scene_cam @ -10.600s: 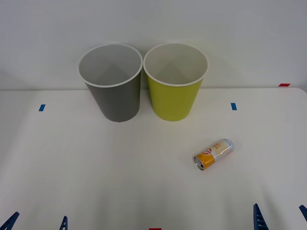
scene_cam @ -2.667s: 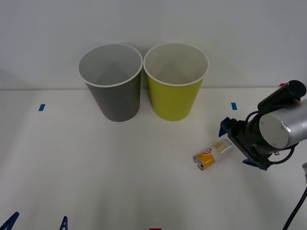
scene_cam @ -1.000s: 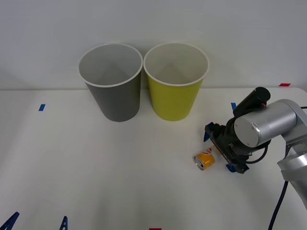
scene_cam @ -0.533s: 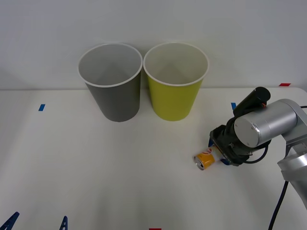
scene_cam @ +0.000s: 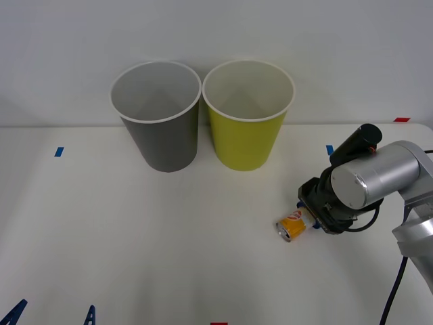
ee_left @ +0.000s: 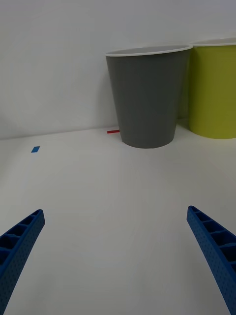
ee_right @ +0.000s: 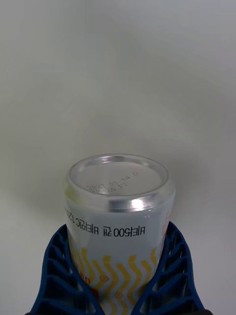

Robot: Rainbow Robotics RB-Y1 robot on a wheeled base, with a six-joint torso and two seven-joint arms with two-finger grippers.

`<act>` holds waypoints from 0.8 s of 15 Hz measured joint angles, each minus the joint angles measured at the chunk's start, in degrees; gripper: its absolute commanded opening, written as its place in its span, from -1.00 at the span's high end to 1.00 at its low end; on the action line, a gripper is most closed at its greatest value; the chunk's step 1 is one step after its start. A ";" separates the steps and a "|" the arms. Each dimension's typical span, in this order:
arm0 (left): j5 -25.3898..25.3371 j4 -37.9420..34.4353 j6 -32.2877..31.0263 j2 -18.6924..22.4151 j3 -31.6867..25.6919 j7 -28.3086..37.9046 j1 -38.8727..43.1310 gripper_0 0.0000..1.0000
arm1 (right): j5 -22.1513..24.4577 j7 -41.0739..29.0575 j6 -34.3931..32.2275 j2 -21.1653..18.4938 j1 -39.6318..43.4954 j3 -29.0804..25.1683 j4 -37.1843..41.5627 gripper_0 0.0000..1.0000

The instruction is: Put cans in the gray bin and PET bottles in the light green bin.

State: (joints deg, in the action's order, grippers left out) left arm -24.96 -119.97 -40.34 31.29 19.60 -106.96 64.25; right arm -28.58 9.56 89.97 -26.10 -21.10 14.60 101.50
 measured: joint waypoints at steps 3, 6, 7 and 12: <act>0.00 0.00 0.00 0.00 0.00 0.00 0.00 -1.00 | -0.12 1.08 0.03 -1.36 3.43 -1.12 6.23 1.00; 0.00 0.00 0.00 0.00 0.00 0.00 0.00 -1.00 | -0.16 5.91 0.04 -2.06 6.83 -3.82 11.79 1.00; 0.00 0.00 0.00 0.00 0.00 0.00 0.00 -1.00 | 0.19 8.21 0.04 -2.08 7.74 -4.65 13.52 1.00; 0.00 0.00 0.00 0.00 0.00 0.00 0.00 -1.00 | -0.57 23.09 0.03 -1.20 13.06 -12.08 27.22 1.00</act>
State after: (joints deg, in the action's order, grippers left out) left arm -24.96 -119.97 -40.34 31.29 19.60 -106.96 64.25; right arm -29.14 32.65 90.00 -27.30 -8.03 2.51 128.72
